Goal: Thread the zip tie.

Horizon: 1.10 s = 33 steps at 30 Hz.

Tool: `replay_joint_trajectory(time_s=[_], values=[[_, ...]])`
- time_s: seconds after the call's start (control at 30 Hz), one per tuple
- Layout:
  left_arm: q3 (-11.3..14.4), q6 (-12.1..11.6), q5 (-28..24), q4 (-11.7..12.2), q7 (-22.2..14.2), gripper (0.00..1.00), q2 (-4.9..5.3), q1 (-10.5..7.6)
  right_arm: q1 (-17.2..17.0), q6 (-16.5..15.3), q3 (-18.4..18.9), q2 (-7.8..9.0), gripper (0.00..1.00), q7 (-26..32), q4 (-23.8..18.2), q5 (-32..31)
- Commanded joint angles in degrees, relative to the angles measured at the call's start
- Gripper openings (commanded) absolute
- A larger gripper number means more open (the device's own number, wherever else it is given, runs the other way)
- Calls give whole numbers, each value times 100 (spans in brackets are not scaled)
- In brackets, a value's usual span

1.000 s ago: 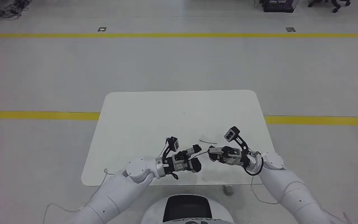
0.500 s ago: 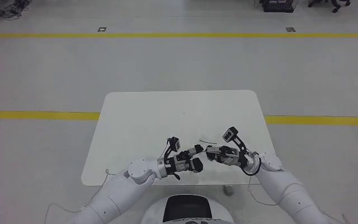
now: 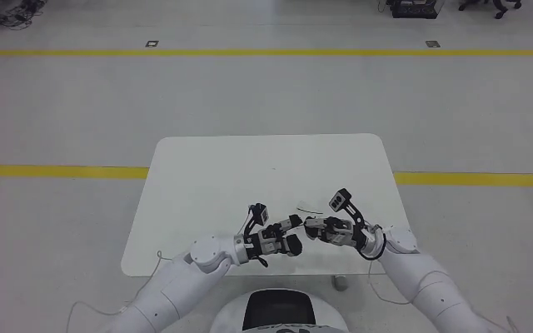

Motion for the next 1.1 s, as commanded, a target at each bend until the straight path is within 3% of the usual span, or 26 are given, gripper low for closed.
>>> replay_joint_trajectory(time_s=[0.0, 0.9, 1.07], values=[[-2, -2, -11, 14, -9, 100, 0, -6, -2, -17, 13, -7, 0, 19, 11, 26], [28, -85, -256, 135, -209, 100, -26, -34, -54, 60, 114, -80, 0, 211, 33, -1], [22, -110, -251, 132, -219, 71, -22, -26, -36, 108, 111, -94, 0, 196, 64, -59]])
